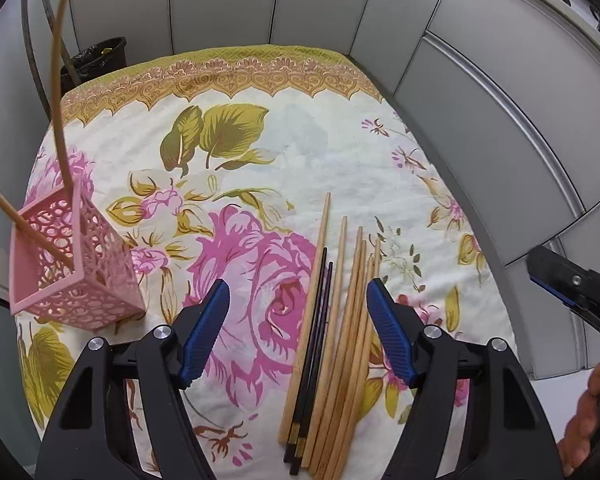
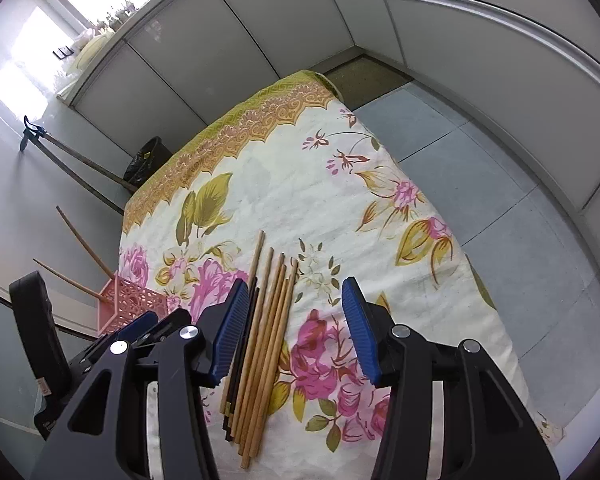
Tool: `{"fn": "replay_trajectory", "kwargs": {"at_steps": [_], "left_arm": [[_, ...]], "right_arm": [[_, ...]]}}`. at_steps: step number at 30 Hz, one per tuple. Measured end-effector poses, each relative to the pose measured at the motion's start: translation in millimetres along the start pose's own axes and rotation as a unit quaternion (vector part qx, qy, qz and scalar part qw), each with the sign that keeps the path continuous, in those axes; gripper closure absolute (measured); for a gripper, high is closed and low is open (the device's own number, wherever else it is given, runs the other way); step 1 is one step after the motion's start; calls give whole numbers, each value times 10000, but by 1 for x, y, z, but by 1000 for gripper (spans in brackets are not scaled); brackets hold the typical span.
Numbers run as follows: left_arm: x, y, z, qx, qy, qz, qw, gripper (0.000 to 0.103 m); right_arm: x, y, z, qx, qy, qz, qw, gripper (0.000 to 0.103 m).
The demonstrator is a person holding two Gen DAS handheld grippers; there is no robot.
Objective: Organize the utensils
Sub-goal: 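Grasp a wooden chopstick with the left tool while the right tool approaches the bundle, then grasp a wooden chopstick with the right tool while the left tool lifts its chopstick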
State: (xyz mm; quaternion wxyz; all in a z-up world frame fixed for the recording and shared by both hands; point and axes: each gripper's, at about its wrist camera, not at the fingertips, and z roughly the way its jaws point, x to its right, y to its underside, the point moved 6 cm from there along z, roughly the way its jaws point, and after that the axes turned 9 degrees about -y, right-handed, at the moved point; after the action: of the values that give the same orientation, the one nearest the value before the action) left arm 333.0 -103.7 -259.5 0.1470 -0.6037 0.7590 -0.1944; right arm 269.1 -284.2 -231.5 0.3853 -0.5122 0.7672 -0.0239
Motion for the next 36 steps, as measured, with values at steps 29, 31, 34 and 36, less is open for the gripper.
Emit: {"fn": "replay_trajectory", "kwargs": {"at_steps": [29, 31, 34, 36], "left_arm": [[8, -4, 84, -639, -345, 385, 9966, 94], [10, -6, 86, -512, -408, 425, 9970, 94], [10, -7, 87, -483, -358, 330, 9976, 96], [6, -6, 86, -517, -317, 222, 9979, 97]], "right_arm": [[4, 9, 26, -502, 25, 155, 9986, 54], [4, 12, 30, -582, 13, 164, 9982, 54], [8, 16, 36, -701, 36, 269, 9972, 54], [12, 19, 40, -768, 67, 307, 9966, 54]]}}
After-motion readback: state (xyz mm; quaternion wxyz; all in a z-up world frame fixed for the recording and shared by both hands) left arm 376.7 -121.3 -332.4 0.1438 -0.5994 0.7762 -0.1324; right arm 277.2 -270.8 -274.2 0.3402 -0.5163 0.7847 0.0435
